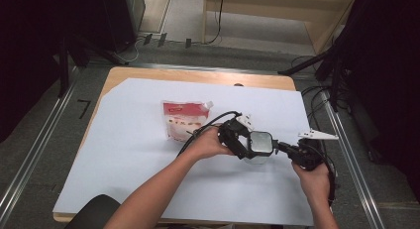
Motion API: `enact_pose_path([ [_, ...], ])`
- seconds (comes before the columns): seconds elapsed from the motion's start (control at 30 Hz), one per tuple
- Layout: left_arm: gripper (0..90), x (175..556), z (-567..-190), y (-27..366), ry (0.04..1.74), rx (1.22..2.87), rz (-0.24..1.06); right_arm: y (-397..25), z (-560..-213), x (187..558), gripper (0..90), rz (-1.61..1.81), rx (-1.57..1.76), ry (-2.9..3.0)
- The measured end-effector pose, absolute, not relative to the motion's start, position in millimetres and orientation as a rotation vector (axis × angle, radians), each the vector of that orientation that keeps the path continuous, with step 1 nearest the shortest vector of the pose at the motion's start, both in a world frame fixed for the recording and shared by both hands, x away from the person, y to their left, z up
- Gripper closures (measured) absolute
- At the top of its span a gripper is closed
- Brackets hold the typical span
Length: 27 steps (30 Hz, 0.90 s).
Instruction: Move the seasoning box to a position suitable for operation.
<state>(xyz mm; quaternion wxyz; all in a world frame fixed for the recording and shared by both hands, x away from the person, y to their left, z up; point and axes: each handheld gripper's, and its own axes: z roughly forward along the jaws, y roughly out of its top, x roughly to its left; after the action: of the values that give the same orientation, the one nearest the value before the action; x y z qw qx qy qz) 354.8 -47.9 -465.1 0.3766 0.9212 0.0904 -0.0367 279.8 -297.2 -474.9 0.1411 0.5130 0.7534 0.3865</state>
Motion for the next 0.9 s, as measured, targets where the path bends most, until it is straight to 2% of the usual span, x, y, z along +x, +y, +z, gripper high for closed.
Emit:
enact_pose_path([
  [0.9, 17.8, 353.2, -459.2, -49.3, 0.206, 2.394, -0.072, -294.6, -475.3, 279.9, 90.0, 1.114, 1.468, 2.193],
])
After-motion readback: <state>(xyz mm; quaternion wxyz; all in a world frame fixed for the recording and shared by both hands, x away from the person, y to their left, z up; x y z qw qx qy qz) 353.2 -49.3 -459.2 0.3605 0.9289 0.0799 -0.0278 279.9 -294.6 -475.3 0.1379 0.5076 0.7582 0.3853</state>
